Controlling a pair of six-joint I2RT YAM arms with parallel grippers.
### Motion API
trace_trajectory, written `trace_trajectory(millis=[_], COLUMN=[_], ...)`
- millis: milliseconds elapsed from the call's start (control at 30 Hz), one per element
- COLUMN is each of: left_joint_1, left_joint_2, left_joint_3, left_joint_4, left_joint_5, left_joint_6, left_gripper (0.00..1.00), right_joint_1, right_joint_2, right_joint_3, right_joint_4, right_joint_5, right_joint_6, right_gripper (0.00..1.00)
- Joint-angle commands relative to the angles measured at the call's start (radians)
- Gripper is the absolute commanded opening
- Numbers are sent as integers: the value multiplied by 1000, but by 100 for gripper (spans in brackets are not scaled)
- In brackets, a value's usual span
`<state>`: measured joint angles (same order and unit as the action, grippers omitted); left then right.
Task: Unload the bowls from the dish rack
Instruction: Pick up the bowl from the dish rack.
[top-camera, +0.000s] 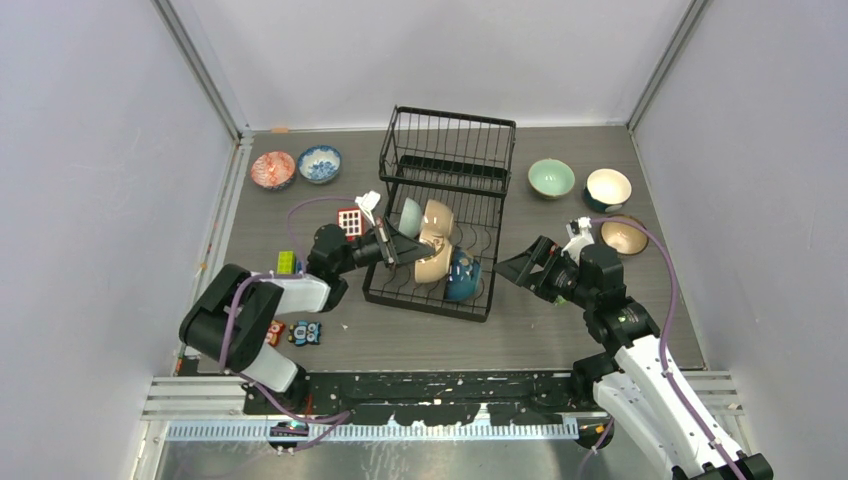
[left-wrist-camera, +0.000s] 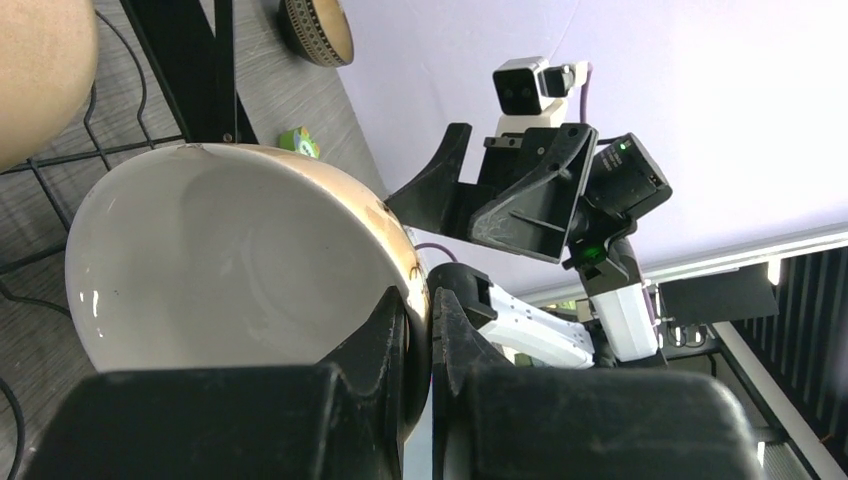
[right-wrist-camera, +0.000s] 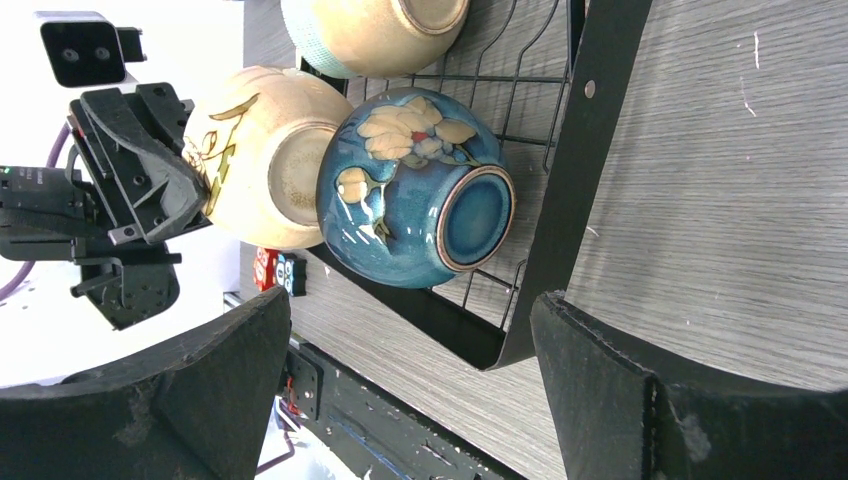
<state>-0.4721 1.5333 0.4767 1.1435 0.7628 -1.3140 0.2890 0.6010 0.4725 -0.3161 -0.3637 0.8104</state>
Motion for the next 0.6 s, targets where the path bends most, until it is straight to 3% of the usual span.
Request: trace_trajectory(millis=[0,200,433,567], left_joint_1=[-1,1,1,-1], left_joint_2=[-82,-221,-441,-548], left_joint_3=[32,53,132,194], left_joint_4=[-21,-237,-643,-947], left_joint_5=[26,27,4,-39], left_joint_6=[61,164,369,523], left_gripper=[0,0,0,0], right_joint_1=[4,5,5,5], right_joint_2=[-4,-4,-2,2], right_joint_3=[32,50,114,162], right_joint_4=[12,-2,-54,-63], right_joint_5=[6,6,15,21], right_joint_6=[-17,-23,-43,-16], right_gripper=[93,93,93,100])
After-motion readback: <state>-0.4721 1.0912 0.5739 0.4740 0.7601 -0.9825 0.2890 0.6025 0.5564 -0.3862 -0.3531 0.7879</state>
